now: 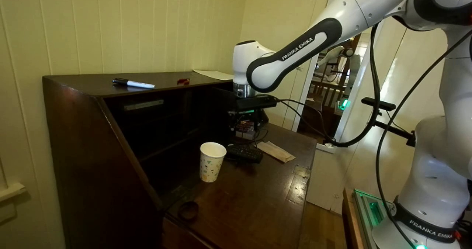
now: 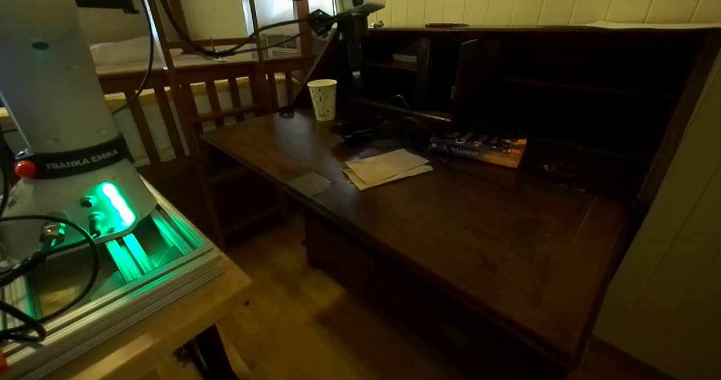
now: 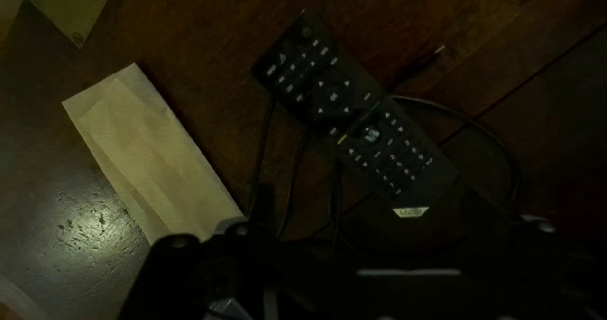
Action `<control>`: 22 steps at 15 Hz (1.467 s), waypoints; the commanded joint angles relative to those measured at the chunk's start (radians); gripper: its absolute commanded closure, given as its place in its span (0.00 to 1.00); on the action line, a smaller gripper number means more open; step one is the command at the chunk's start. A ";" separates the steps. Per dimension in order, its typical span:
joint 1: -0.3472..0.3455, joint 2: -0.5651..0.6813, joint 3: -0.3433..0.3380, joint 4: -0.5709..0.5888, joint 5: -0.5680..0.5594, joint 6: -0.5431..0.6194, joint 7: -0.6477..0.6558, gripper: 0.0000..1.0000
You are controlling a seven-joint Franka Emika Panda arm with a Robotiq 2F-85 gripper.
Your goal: Put the black remote in the paper cup
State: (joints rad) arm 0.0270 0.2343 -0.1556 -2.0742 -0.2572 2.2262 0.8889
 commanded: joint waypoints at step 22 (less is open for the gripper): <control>0.013 -0.033 0.027 -0.201 -0.210 0.096 -0.465 0.00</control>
State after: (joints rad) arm 0.0350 0.2321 -0.1167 -2.2224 -0.3836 2.2894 0.4254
